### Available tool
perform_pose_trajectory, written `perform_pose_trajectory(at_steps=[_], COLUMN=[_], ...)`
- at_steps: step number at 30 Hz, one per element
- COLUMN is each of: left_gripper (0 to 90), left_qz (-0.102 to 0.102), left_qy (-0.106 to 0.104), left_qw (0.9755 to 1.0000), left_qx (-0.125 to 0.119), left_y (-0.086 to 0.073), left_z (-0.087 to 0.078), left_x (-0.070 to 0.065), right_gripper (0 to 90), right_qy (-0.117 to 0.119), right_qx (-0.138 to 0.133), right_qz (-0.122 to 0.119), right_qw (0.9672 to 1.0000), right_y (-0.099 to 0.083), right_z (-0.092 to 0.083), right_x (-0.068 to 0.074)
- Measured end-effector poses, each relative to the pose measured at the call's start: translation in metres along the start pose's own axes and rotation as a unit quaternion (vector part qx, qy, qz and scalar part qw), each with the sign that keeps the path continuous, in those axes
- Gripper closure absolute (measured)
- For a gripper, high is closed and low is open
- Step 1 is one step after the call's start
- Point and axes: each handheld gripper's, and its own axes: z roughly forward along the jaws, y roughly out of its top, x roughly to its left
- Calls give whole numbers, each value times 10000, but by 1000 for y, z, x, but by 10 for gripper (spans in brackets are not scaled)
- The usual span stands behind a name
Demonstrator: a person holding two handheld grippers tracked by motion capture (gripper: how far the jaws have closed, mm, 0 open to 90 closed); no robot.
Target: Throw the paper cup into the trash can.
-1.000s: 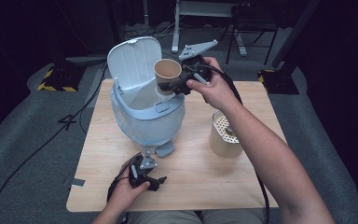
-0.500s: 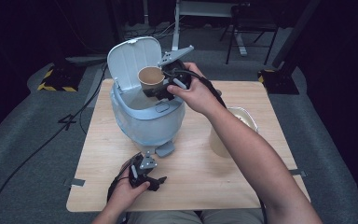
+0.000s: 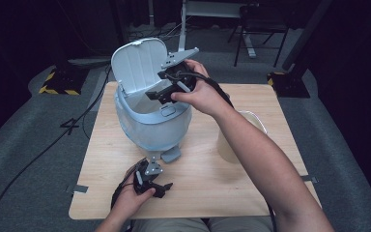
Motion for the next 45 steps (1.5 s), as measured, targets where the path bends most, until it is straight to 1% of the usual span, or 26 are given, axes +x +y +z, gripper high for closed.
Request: perform_pose_trajectory(at_steps=[3, 4, 6, 7, 8, 9, 12, 15, 16, 17, 18, 20, 22, 23, 25, 26, 27, 28, 29, 30, 31, 34, 36, 39, 41, 45], left_gripper=[161, 161, 161, 161, 161, 161, 161, 161, 161, 161, 161, 161, 161, 161, 162, 162, 163, 164, 165, 165, 167, 171, 178, 189, 190, 190], left_qz=[-1, -2, -7, -3, -4, -4, 0, -4, -2, -3, -3, -3, 1, 2, -2, 2, 0, 0, 8, -7, -60, -124, -112, -167, -181, -182], left_qy=[-3, -4, -9, -7, -5, -5, -1, -3, -3, -3, -3, -8, 0, -12, -14, -9, -12, -12, 9, 12, 60, 107, 126, 164, 161, 165], left_qw=[10000, 10000, 10000, 10000, 10000, 10000, 10000, 10000, 10000, 10000, 10000, 10000, 10000, 10000, 10000, 10000, 10000, 10000, 10000, 10000, 10000, 9999, 9999, 9997, 9997, 9997], left_qx=[-3, -3, -4, -3, -3, -3, -1, -9, -12, -10, -10, -11, -9, 1, 2, 11, 10, 10, 12, 7, 13, 7, -8, -18, -22, -23], left_y=[0, 0, 0, 0, 0, 0, 0, 0, 0, 0, 0, 0, 0, 0, 0, 0, 0, 0, 0, 0, -1, -3, -4, -6, -6, -6], left_z=[0, 0, 0, 0, 0, 0, 0, 0, 0, 0, 0, 0, 0, 0, 0, 0, 0, 0, -1, -1, -2, -3, -5, -7, -7, -7], left_x=[0, 0, 0, 0, 0, 0, 0, 0, 0, 0, 0, 0, 0, 0, 0, 0, 0, 0, 0, 0, 0, 1, 3, 6, 7, 7], right_gripper=[162, 162, 161, 161, 161, 161, 164, 163, 161, 163, 163, 168, 170, 175, 183, 183, 191, 191, 203, 203, 212, 220, 222, 239, 242, 252], right_qy=[-3, -3, -16, -63, -89, -89, -103, -206, -302, -358, -358, -349, -352, -391, -401, -401, -444, -444, -495, -495, -527, -567, -604, -750, -782, -935], right_qx=[-165, -165, -234, -275, -283, -283, -350, -380, -369, -362, -362, -391, -382, -347, -324, -324, -289, -289, -227, -227, -179, -142, -111, 4, 22, 66], right_qz=[45, 45, 86, 105, 120, 120, 124, 128, 139, 126, 126, 191, 191, 194, 227, 227, 256, 256, 280, 280, 298, 318, 373, 474, 502, 600], right_qw=[9999, 9999, 9997, 9995, 9995, 9995, 9993, 9990, 9988, 9986, 9986, 9984, 9985, 9984, 9984, 9984, 9983, 9983, 9981, 9981, 9980, 9978, 9974, 9961, 9957, 9938], right_y=[-1, -1, -2, -5, -6, -6, -12, -20, -23, -30, -30, -41, -44, -51, -59, -59, -66, -66, -75, -75, -83, -91, -99, -115, -119, -137], right_z=[-21, -21, -33, -46, -52, -52, -72, -92, -98, -110, -110, -127, -132, -142, -151, -151, -159, -159, -166, -166, -173, -179, -184, -195, -198, -208], right_x=[-3, -3, -4, -4, -4, -4, -3, -1, -1, 1, 1, 2, 3, 3, 3, 3, 4, 4, 4, 4, 5, 4, 4, 4, 5, 9])
